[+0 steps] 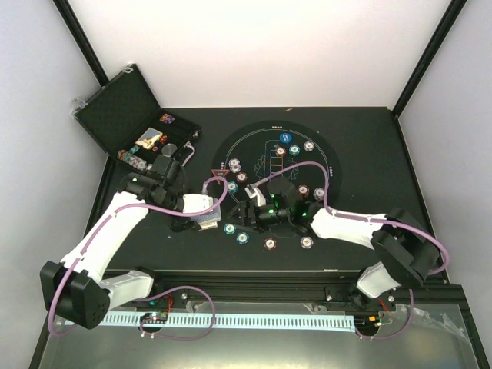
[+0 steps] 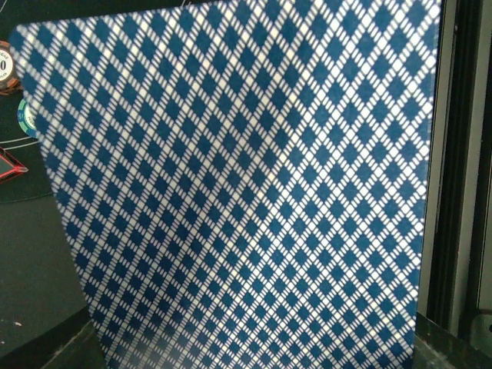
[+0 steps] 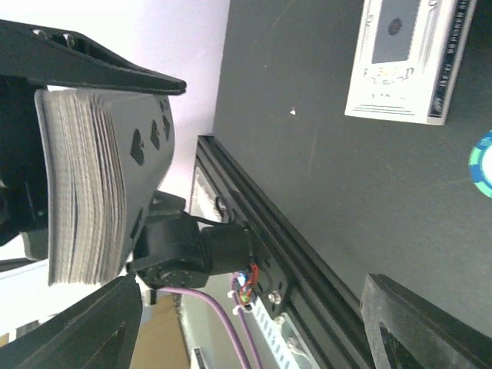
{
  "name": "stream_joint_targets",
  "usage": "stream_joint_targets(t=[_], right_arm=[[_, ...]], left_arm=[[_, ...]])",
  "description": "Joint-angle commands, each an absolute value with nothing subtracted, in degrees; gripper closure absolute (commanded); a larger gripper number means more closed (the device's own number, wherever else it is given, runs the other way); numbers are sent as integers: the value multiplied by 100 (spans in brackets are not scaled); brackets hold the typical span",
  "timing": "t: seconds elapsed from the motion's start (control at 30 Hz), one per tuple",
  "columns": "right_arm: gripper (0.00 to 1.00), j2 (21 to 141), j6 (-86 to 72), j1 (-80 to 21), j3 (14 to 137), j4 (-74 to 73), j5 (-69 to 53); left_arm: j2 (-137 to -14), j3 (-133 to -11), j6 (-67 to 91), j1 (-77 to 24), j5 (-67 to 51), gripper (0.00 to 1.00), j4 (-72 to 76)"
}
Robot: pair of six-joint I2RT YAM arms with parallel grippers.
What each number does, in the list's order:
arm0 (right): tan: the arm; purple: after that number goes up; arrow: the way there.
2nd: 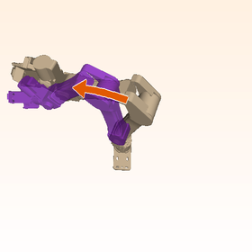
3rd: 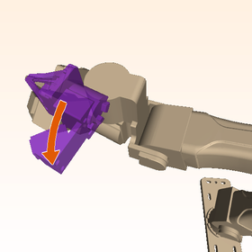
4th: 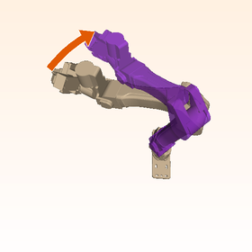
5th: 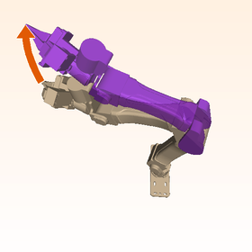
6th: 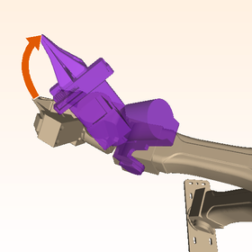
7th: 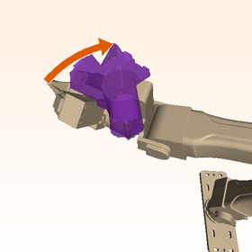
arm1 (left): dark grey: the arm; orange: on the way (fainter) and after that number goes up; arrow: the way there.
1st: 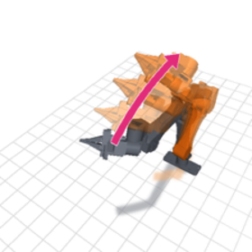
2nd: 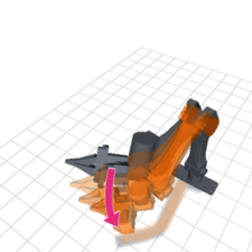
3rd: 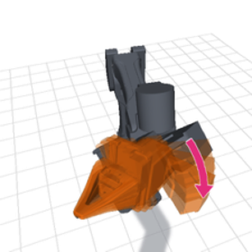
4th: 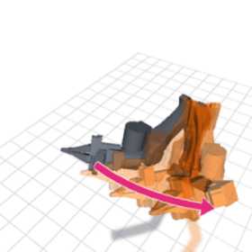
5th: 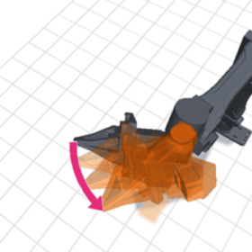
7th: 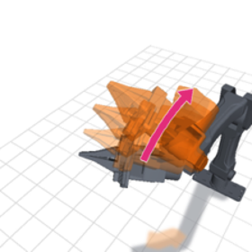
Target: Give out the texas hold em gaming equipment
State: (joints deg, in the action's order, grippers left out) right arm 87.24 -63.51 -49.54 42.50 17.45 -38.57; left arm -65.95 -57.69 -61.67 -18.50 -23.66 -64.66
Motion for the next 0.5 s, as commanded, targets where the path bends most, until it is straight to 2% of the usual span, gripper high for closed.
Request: stream_joint_targets(t=[0.0, 0.17, 0.47], right_arm=[[19, 8311, -5816, -4935, 4144, 880, -3525], [20, 7985, -5835, -4902, 4207, 838, -3475], [23, 8428, -6581, -4905, 4466, 2216, -4072]], left_arm=[[-6505, -5947, -6148, -1890, -2550, 99, -6498], [-6429, -5879, -6203, -1907, -2511, 98, -6462], [-6324, -5750, -6230, -1986, -2392, 98, -6394]])
